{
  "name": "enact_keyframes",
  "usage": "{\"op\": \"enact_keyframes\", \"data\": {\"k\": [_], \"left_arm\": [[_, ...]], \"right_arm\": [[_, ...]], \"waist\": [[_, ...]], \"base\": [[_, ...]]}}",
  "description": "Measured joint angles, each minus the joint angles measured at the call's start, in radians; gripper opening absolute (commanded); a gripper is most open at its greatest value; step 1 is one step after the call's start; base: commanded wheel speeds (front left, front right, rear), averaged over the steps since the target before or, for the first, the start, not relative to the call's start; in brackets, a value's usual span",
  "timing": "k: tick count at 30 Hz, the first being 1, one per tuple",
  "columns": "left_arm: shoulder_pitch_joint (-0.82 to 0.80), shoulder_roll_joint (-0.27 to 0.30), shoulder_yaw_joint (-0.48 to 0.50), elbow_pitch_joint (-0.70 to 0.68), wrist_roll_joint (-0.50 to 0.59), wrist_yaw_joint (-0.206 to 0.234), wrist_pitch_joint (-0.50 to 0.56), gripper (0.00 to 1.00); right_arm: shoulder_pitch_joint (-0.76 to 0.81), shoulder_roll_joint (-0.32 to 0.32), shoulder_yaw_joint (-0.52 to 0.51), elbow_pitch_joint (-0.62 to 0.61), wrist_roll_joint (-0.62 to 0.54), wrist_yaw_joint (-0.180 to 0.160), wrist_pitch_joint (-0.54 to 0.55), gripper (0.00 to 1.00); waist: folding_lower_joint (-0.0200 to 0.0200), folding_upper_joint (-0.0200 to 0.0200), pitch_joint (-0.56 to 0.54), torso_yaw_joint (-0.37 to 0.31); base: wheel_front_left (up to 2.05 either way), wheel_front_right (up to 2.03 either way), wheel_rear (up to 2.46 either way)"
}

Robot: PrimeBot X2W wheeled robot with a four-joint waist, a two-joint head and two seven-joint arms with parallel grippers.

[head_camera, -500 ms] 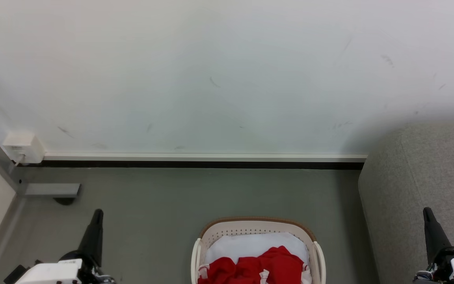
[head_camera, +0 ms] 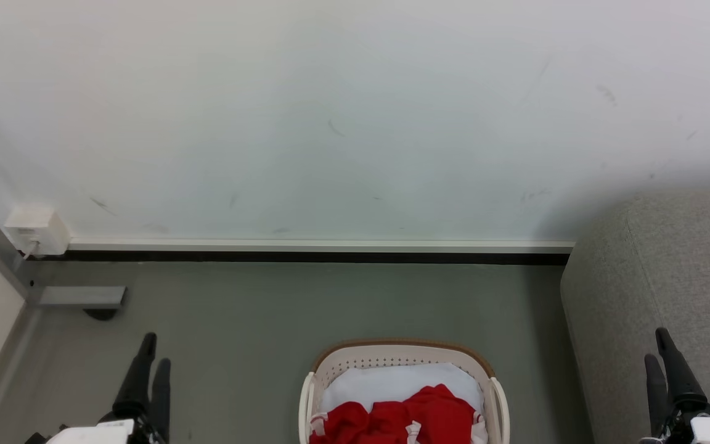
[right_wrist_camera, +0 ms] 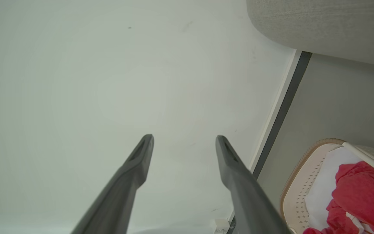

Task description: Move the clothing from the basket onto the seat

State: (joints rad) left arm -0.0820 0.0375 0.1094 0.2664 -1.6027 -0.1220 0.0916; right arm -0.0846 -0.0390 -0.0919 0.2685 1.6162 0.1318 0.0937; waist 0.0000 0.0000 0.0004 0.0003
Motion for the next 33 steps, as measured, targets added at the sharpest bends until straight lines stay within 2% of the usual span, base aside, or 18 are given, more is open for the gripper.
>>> {"op": "enact_keyframes", "data": {"k": [7,16,27,33], "left_arm": [[0.0,0.0,-0.007,-0.035,0.048,0.0,-0.04,1.0],[0.0,0.001,0.0,-0.08,0.22,0.0,-0.076,1.0],[0.009,0.001,0.005,-0.126,0.465,0.0,-0.12,1.0],[0.023,0.002,-0.013,-0.137,0.612,0.018,-0.139,1.0]], "right_arm": [[0.0,-0.001,0.038,-0.036,-0.029,0.0,-0.042,1.0],[0.0,-0.006,0.063,-0.072,-0.144,0.0,-0.078,1.0],[0.0,-0.027,0.125,-0.09,-0.382,0.0,-0.122,1.0],[0.0,-0.037,0.143,-0.096,-0.521,0.0,-0.142,1.0]], "waist": [[0.0,0.0,-0.001,0.0],[0.0,0.0,-0.001,-0.004],[0.0,0.0,0.003,-0.013],[0.0,0.0,0.0,-0.015]], "base": [[0.0,0.0,0.0],[0.0,0.0,0.0],[0.0,0.0,0.0],[0.0,0.0,0.0]]}}
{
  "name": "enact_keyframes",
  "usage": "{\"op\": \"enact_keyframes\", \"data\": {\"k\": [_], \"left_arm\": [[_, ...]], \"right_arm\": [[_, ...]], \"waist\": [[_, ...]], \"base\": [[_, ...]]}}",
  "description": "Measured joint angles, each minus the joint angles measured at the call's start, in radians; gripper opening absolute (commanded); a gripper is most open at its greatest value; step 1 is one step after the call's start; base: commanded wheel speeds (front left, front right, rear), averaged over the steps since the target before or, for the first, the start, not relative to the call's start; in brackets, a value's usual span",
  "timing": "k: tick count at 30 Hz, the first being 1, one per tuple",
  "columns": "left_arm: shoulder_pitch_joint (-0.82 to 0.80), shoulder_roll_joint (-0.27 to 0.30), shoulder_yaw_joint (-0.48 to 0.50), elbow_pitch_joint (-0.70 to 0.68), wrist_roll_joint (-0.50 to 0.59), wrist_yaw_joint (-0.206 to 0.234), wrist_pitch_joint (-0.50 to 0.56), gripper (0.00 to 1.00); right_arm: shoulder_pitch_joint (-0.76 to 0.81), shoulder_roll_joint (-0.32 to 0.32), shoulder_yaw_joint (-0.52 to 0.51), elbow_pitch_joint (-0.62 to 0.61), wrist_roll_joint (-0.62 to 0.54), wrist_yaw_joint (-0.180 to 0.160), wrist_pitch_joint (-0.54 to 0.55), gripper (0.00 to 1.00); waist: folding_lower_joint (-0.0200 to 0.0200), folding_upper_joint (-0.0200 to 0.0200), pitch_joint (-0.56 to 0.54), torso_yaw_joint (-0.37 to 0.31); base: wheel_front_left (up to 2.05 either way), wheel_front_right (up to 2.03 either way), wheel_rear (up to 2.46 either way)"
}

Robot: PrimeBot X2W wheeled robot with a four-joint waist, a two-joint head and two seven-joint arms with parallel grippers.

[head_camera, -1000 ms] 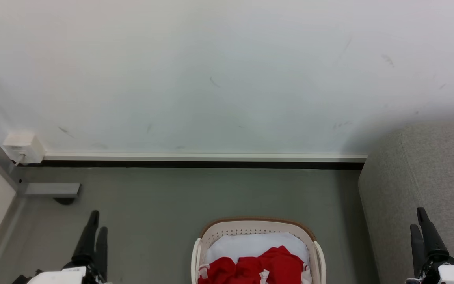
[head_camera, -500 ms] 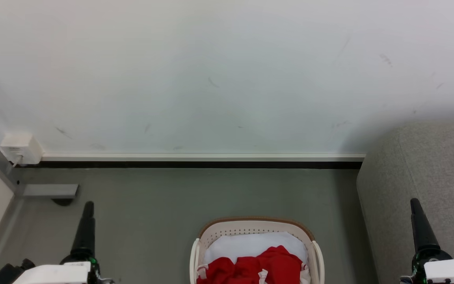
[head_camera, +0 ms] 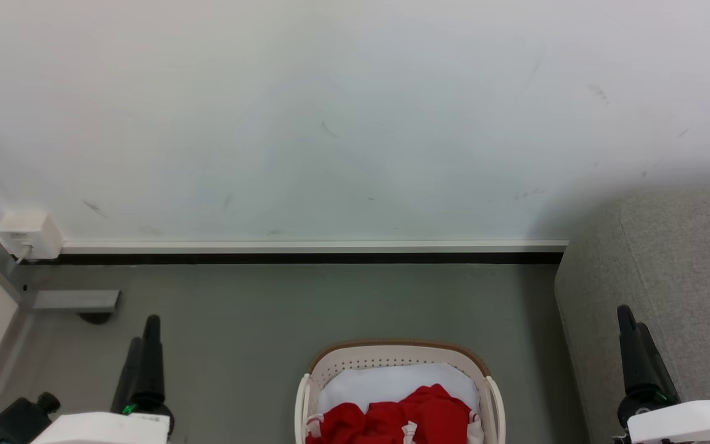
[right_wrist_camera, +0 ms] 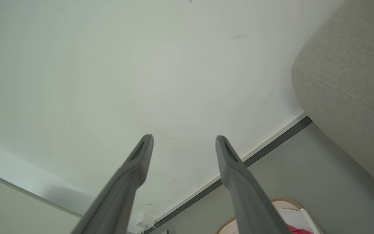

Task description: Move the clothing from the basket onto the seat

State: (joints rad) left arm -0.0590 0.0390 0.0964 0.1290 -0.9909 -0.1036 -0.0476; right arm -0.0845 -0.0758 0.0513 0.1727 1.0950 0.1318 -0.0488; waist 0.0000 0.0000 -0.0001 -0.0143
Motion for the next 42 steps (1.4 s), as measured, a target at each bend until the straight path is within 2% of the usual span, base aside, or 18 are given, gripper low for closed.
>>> {"op": "enact_keyframes", "data": {"k": [7,13,27,42], "left_arm": [[0.007,0.006,-0.016,-0.011,0.187,0.028,-0.026,1.0],[0.02,0.018,-0.046,-0.026,0.303,0.063,-0.043,1.0],[0.04,0.049,-0.097,-0.036,0.449,0.112,-0.086,1.0],[0.051,0.067,-0.126,-0.044,0.6,0.133,-0.122,1.0]], "right_arm": [[0.005,0.0,-0.002,-0.006,-0.156,0.0,-0.024,1.0],[0.007,0.002,0.001,-0.006,-0.279,0.0,-0.044,1.0],[0.016,-0.003,0.044,0.016,-0.436,0.0,-0.085,1.0],[0.016,-0.013,0.085,0.024,-0.565,0.0,-0.12,1.0]], "waist": [[0.0,0.0,-0.005,-0.003],[0.0,0.0,-0.011,-0.006],[0.0,0.0,-0.022,-0.013],[0.0,0.0,-0.03,-0.016]], "base": [[0.0,0.0,0.0],[0.0,0.0,0.0],[0.0,0.0,0.0],[0.0,0.0,0.0]]}}
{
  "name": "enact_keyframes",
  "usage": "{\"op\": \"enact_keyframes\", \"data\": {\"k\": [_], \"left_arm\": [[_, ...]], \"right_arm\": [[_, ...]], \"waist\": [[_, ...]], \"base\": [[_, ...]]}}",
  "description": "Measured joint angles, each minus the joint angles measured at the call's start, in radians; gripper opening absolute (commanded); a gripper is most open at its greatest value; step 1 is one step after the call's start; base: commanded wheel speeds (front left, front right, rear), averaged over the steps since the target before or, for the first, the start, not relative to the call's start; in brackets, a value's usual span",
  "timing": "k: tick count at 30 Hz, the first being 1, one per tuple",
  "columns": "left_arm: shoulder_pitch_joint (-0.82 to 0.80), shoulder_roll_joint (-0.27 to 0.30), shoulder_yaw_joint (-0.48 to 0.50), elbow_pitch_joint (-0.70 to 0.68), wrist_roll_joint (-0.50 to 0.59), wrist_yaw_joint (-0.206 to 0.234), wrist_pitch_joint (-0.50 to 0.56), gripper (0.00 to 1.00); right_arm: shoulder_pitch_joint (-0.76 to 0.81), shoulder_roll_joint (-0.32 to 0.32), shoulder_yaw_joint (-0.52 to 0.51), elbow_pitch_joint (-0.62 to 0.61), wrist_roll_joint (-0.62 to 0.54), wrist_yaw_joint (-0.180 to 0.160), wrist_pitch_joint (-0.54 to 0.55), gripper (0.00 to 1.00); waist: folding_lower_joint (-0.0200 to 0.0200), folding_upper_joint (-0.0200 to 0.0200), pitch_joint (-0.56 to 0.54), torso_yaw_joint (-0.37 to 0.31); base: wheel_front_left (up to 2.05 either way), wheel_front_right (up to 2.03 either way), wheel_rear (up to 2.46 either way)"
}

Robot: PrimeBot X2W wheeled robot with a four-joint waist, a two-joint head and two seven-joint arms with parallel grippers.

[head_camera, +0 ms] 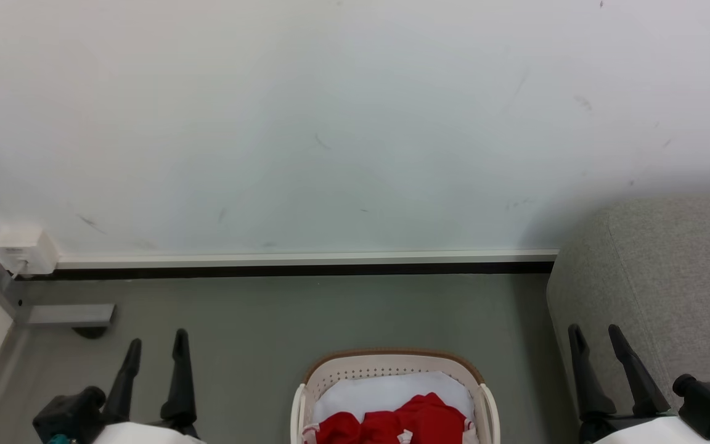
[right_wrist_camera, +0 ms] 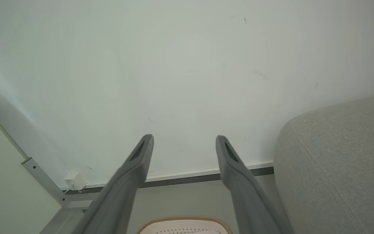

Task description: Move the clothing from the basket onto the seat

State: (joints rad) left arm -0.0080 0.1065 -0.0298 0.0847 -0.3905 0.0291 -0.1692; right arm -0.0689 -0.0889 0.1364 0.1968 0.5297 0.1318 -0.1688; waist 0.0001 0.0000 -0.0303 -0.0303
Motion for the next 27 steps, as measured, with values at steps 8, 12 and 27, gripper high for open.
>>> {"op": "enact_keyframes", "data": {"k": [8,12,27], "left_arm": [[0.007,0.005,-0.007,-0.013,0.071,0.01,-0.021,1.0],[0.008,0.007,-0.009,-0.021,0.106,0.014,-0.028,1.0],[0.013,0.007,-0.01,-0.049,0.226,0.021,-0.058,1.0]], "right_arm": [[0.0,-0.001,0.011,-0.007,-0.067,0.0,-0.019,1.0],[0.0,0.0,0.012,-0.023,-0.101,0.0,-0.028,1.0],[0.008,0.001,0.028,-0.038,-0.2,0.0,-0.06,1.0]], "waist": [[0.0,0.0,-0.002,-0.004],[-0.0001,0.0,-0.003,-0.006],[0.0,0.0,-0.006,-0.01]], "base": [[0.0,0.0,0.0],[0.0,0.0,0.0],[0.0,0.0,0.0]]}}
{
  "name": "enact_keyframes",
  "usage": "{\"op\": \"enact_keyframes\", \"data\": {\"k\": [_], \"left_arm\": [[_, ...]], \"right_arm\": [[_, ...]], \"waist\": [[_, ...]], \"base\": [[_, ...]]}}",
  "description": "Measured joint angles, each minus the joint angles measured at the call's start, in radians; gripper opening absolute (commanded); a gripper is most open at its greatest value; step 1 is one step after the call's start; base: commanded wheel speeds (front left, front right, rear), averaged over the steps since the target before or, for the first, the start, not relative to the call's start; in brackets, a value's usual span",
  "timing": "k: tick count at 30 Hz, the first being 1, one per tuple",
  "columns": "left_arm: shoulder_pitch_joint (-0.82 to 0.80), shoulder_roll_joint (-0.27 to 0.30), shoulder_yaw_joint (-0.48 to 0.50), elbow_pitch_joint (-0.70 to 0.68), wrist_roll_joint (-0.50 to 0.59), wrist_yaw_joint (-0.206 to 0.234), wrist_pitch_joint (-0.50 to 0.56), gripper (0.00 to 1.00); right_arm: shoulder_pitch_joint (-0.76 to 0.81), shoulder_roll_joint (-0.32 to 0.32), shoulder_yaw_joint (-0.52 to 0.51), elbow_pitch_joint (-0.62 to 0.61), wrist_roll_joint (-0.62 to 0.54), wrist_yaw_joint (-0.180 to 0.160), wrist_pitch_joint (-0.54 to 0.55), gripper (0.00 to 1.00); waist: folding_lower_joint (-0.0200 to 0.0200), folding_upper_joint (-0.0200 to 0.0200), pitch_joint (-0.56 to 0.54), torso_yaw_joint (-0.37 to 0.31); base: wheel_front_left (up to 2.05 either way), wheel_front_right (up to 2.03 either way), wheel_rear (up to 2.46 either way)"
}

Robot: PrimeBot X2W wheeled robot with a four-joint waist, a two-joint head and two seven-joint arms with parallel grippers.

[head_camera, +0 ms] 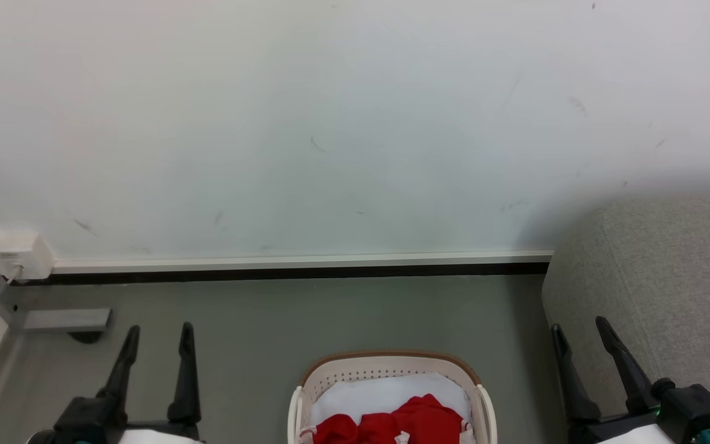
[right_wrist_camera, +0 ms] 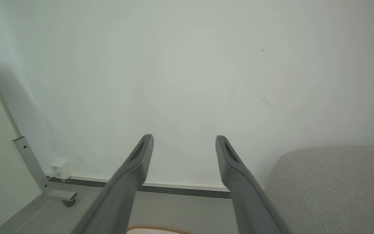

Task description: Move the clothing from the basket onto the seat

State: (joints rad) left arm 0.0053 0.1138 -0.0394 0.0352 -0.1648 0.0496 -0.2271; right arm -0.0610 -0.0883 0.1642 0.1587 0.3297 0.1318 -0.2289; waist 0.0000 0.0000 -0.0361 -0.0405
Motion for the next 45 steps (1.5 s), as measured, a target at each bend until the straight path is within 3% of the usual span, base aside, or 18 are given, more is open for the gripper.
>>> {"op": "enact_keyframes", "data": {"k": [19,34,45], "left_arm": [[0.004,-0.005,0.007,-0.006,0.139,-0.005,-0.037,1.0],[0.004,-0.015,0.024,-0.005,0.141,-0.02,-0.037,1.0],[-0.016,-0.033,0.039,0.014,0.119,-0.062,-0.037,1.0]], "right_arm": [[0.003,0.008,0.01,-0.028,-0.12,0.0,-0.034,1.0],[0.003,0.018,0.004,-0.033,-0.12,0.0,-0.036,1.0],[-0.021,0.016,-0.006,-0.04,-0.117,0.0,-0.036,1.0]], "waist": [[0.0,0.0,0.002,-0.009],[0.0,0.0,0.009,-0.019],[0.0001,0.0,0.05,-0.084]], "base": [[0.0,0.0,0.0],[0.0,0.0,0.0],[0.0,0.0,0.0]]}}
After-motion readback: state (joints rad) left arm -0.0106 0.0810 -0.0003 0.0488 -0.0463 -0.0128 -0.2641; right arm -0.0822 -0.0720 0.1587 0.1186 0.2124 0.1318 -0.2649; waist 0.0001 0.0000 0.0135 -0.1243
